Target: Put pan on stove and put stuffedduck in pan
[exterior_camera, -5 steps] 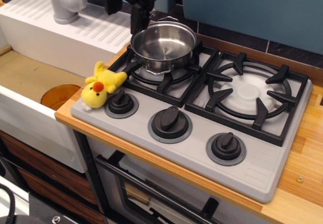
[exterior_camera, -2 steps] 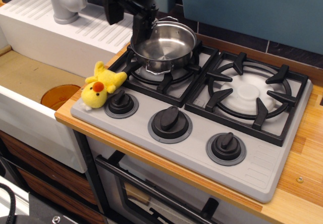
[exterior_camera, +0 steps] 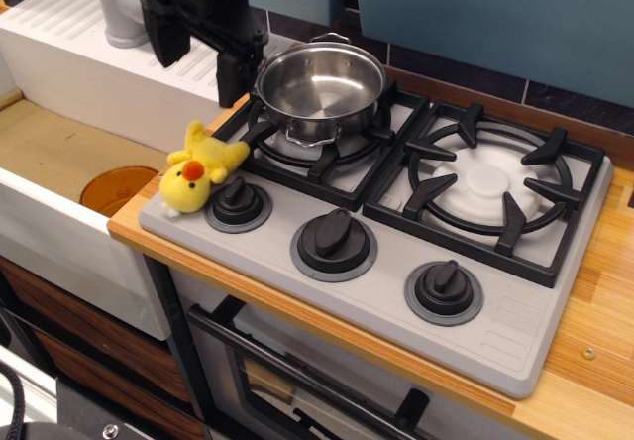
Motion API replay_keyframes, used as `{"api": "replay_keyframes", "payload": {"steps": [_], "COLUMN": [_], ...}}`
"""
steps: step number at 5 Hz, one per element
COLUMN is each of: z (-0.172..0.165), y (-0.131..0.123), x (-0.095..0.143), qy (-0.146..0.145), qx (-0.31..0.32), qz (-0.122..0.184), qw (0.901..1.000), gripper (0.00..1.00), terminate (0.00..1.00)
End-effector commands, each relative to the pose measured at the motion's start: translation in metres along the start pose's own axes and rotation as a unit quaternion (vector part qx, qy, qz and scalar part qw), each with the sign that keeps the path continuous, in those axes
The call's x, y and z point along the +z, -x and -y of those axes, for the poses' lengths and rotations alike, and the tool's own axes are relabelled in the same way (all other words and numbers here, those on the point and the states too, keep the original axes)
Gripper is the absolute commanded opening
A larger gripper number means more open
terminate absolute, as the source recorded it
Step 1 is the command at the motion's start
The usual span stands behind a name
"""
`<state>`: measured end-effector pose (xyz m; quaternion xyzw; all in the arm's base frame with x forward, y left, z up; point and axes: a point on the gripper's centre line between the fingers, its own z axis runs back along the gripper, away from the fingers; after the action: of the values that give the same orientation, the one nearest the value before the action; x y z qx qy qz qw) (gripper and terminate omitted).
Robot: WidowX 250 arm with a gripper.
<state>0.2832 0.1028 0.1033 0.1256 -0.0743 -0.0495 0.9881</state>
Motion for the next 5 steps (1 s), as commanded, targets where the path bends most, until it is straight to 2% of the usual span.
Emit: {"api": "replay_keyframes", "payload": {"steps": [1,3,5], "z": [-0.003,0.004,0.011], "y": [0.024,0.040,0.043], "x": [-0.002,-0.024,-0.043], "qy": [-0.013,-0.008,-0.004], "qx": [0.016,0.023,0.025], "qz": [0.037,0.057,0.068], "qw": [0.9991,0.9981,0.9974], "gripper": [1.00,1.00,1.00], "terminate": [0.00,0.00,0.00]}}
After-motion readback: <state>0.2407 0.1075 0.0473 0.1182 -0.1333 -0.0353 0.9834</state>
